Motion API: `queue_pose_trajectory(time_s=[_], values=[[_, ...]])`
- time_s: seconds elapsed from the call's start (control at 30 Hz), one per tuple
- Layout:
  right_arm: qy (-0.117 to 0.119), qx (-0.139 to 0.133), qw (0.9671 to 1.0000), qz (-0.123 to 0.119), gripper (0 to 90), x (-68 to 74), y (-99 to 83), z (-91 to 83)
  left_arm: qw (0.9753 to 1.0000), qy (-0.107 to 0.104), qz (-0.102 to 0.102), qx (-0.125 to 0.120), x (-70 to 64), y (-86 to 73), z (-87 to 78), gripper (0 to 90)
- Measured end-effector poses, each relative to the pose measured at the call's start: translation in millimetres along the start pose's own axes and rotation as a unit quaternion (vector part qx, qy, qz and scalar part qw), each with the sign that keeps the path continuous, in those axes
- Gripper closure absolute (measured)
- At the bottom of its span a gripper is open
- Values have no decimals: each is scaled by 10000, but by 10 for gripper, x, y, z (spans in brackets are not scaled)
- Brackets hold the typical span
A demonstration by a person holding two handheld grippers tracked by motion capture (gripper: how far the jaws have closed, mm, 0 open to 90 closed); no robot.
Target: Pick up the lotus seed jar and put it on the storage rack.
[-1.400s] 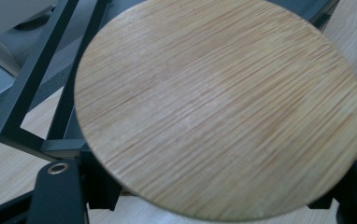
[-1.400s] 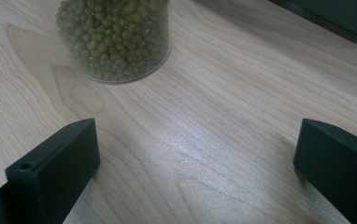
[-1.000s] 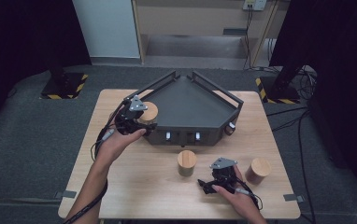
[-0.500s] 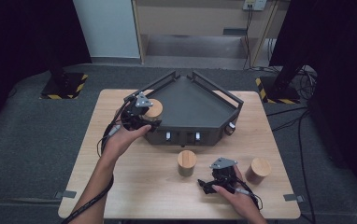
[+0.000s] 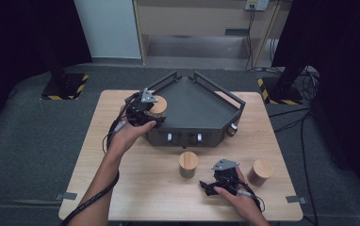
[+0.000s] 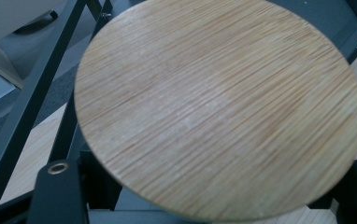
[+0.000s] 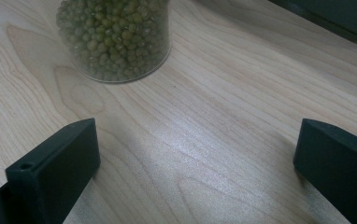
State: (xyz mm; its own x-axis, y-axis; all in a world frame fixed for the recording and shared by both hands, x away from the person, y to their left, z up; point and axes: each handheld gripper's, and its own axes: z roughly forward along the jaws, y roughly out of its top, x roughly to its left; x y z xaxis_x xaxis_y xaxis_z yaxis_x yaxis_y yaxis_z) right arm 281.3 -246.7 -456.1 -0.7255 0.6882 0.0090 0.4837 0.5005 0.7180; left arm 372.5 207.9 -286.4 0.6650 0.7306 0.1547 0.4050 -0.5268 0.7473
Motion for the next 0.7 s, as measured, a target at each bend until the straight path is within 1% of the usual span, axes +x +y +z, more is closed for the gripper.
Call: queue_pose_trajectory(time_s=[0.17,0.23,0.3,0.33,0.47,0.6,0.7], values=[[0,-1,10000,0,7,0,0,0,10000,-1,-42,8,25,33,75,244],[0,-1,10000,-1,7,0,0,0,10000,-1,-11,43,31,61,111,244],[-1,-2,10000,-3,7,0,-1,0,10000,-3,-44,29,37,73,149,244],[-1,-1,10000,-4,7,0,-1,0,10000,-11,-23,49,45,90,167,244],[-3,-3,10000,-7,7,0,-1,0,10000,-14,-50,41,59,118,216,244],[-1,-3,10000,-14,7,-2,-1,0,10000,-21,-51,62,81,139,260,244],[-2,-2,10000,-13,7,-2,-1,0,9999,-29,-93,57,95,136,292,244]])
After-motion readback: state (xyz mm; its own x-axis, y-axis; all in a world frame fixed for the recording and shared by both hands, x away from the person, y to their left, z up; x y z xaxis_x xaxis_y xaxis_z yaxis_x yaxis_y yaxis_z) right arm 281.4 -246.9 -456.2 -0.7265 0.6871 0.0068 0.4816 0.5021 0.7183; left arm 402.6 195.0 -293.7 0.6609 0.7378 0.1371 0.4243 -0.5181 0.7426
